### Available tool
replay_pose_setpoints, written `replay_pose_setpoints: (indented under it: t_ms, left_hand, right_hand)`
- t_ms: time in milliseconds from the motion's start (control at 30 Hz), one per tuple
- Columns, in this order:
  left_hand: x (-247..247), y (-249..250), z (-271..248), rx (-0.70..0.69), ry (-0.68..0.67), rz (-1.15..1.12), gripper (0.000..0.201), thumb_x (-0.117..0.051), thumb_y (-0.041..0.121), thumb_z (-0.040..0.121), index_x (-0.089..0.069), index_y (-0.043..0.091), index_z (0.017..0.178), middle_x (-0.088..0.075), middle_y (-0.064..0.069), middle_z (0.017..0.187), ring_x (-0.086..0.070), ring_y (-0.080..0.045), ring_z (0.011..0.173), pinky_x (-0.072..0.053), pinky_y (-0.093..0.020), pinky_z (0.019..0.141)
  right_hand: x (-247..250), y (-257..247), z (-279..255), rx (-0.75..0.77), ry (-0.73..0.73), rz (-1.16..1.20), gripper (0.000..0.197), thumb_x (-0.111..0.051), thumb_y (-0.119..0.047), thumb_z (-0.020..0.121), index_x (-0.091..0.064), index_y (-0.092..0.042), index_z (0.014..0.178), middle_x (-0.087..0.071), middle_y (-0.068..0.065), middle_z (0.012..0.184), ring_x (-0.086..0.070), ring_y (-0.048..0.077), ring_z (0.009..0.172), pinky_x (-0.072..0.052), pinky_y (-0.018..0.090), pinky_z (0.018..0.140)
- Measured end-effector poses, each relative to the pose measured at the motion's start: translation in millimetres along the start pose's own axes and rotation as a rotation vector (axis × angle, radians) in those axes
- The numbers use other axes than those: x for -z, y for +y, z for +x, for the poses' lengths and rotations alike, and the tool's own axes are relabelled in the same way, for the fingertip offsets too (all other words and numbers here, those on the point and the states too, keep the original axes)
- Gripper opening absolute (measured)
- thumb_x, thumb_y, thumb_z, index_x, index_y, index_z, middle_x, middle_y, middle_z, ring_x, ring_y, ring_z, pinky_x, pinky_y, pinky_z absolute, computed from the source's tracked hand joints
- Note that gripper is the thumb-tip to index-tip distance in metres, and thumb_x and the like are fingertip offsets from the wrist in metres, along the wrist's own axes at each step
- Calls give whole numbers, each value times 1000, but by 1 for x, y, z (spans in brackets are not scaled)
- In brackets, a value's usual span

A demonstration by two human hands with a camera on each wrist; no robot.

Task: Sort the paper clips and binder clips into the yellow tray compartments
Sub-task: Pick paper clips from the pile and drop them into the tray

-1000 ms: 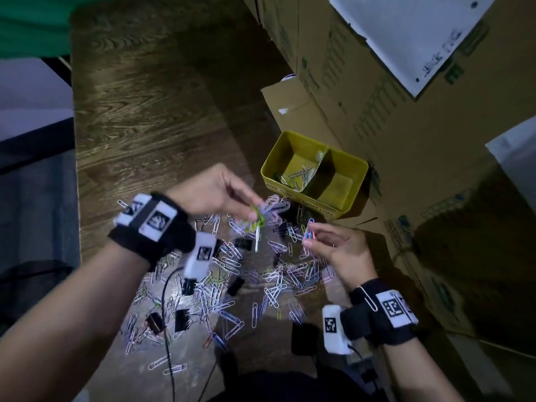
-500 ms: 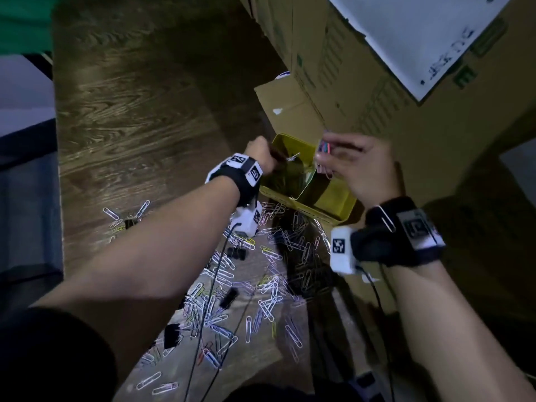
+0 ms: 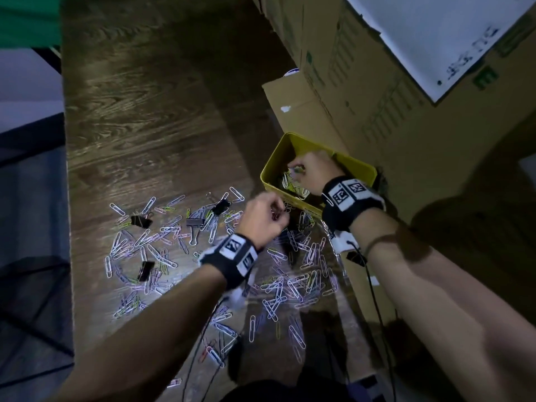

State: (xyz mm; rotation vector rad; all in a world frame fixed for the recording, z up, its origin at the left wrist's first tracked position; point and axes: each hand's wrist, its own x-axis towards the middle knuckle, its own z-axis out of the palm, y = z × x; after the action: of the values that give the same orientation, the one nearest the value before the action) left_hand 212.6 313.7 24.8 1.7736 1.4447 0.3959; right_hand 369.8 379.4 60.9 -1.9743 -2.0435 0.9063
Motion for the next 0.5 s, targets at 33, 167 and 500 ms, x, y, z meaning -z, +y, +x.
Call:
replay_pose_setpoints:
  t_ms: [33, 167, 500]
  left_hand:
    - [-10, -5, -2, -7, -98, 115, 16, -65, 22, 81, -56, 15, 93, -53, 0, 96, -51, -13, 87, -46, -33, 80]
    - [-35, -12, -4, -96, -255, 511, 42, -61, 30, 84, -48, 16, 121, -49, -7, 116, -46, -24, 111, -37, -42, 97]
    - [-29, -21, -2, -288, -290, 609, 43, -44, 10, 91, -41, 14, 133, -55, -10, 113, -51, -29, 108, -37, -41, 93]
  right_hand:
    - [0, 0, -2, 16, -2, 5, 27, -61, -16, 90, -65, -16, 117, -64, 9, 120, -63, 22, 102, -51, 30, 88]
    - [-6, 3, -21, 100, 24, -127, 37, -65, -43, 83, -66, -23, 114, -62, 5, 125, -52, 23, 119, -27, 42, 109]
    - [-26, 11, -45, 139, 50, -502, 33, -64, -15, 83, -60, -17, 116, -55, 4, 128, -39, 22, 129, 2, 58, 114]
